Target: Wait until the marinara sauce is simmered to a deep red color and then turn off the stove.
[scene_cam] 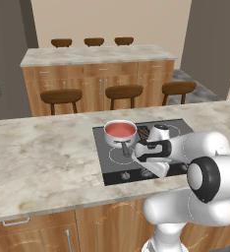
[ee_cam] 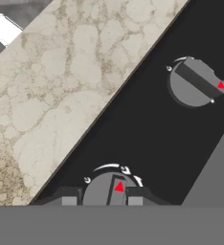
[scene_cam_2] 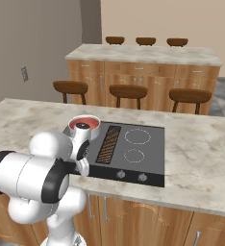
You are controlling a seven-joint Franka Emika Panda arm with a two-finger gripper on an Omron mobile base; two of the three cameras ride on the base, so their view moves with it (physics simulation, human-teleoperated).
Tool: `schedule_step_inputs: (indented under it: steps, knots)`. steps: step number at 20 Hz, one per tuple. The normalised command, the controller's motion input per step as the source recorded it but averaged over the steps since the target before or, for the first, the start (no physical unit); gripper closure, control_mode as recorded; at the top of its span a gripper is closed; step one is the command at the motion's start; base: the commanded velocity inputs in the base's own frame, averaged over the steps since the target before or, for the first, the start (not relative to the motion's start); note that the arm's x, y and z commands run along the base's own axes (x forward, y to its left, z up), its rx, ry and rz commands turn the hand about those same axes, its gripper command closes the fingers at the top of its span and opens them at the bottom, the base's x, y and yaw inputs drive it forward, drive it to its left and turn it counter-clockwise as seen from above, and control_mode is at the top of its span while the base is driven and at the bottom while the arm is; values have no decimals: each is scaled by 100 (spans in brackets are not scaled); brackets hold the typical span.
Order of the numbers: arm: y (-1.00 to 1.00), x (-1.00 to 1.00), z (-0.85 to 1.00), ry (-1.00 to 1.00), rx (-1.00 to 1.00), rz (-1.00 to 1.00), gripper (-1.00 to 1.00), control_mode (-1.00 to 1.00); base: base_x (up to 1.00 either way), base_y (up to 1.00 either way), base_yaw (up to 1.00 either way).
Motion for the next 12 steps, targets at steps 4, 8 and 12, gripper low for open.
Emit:
schedule_step_inputs:
  steps: [4,8,12]
  knots:
    - [0,1,-7,3,0,-15,100,-100,0,0,0]
    - [0,0,-18,9,0,-26,100,-100,0,0,0]
    - [0,0,-32,9,0,-35,100,-100,0,0,0]
